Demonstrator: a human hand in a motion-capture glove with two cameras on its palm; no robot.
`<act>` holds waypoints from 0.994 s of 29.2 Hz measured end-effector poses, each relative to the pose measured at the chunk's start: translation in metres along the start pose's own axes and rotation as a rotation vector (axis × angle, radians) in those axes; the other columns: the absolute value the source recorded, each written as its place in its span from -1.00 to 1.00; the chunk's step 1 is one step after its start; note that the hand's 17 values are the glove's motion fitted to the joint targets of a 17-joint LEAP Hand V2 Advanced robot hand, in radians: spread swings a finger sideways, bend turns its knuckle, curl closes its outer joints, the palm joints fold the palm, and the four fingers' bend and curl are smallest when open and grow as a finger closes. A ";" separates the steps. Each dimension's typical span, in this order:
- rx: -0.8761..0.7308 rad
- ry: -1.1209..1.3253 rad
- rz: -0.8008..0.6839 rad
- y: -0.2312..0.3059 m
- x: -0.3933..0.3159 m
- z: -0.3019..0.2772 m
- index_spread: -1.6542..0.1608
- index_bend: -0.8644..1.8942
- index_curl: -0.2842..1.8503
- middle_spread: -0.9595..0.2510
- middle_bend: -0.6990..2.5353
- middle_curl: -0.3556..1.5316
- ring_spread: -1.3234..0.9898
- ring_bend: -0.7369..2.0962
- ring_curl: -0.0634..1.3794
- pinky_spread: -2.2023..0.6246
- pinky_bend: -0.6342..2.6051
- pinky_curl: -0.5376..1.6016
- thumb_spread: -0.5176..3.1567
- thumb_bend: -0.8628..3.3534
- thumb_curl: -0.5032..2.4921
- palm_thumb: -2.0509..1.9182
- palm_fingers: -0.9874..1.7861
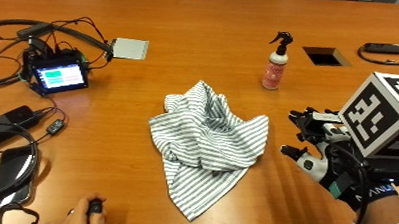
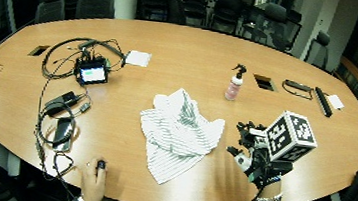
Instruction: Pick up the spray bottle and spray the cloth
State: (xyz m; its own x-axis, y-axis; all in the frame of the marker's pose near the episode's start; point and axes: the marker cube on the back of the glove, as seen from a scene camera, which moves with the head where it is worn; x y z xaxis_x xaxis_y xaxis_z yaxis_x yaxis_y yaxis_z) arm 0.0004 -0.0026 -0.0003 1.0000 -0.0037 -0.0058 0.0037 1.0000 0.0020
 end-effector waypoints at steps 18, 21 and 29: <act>-0.090 0.011 -0.026 -0.019 -0.008 0.025 0.34 -0.22 -0.51 0.44 -0.45 -0.41 0.11 -0.34 -0.70 0.76 -0.42 -0.30 -0.16 -0.54 -0.59 0.19 0.01; -0.089 0.007 -0.038 -0.029 -0.012 0.028 0.33 -0.23 -0.50 0.44 -0.45 -0.40 0.11 -0.34 -0.69 0.76 -0.42 -0.29 -0.14 -0.55 -0.58 0.20 0.01; -0.008 0.008 -0.096 -0.099 -0.037 0.016 0.34 -0.26 -0.49 0.46 -0.45 -0.38 0.11 -0.30 -0.64 0.76 -0.41 -0.26 -0.11 -0.56 -0.56 0.22 0.06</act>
State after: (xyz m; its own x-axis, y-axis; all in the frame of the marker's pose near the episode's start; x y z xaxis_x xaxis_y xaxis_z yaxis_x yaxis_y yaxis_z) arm -0.0368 -0.1017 0.0153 0.9950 -0.0994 -0.0136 0.0993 0.9950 -0.0072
